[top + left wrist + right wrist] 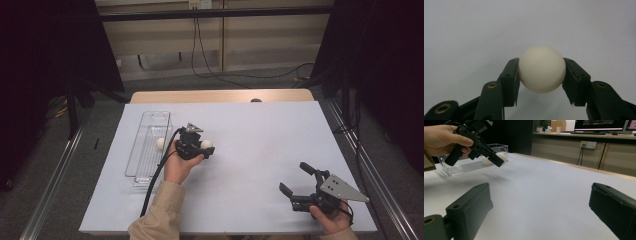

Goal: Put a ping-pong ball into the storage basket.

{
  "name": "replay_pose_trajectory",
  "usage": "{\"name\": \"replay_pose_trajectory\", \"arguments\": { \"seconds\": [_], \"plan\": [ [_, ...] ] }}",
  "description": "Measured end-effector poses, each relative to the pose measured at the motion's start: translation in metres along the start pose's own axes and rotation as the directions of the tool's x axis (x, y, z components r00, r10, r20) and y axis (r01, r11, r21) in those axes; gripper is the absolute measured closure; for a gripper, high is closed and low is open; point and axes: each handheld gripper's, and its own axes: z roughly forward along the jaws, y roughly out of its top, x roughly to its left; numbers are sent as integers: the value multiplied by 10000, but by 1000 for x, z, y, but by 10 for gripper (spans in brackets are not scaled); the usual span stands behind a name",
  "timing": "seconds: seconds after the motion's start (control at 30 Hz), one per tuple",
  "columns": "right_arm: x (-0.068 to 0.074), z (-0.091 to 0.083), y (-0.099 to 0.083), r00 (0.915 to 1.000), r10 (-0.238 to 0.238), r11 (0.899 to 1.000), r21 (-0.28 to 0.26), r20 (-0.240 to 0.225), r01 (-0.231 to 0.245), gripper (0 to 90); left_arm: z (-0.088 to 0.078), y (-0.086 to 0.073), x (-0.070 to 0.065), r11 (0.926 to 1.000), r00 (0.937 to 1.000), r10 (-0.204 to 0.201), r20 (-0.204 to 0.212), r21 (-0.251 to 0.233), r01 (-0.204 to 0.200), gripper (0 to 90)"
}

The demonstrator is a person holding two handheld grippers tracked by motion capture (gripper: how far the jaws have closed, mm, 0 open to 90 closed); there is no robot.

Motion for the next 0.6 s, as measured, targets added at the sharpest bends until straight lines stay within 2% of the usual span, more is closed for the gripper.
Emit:
{"name": "replay_pose_trajectory", "arguments": {
  "seconds": [0.6],
  "plan": [
    [0, 0, 0, 10000, -12, 10000, -5, -10, 12, 34, -11, 4, 3, 10000, 10000, -44, -70, -42, 44, 510]
  ]
}}
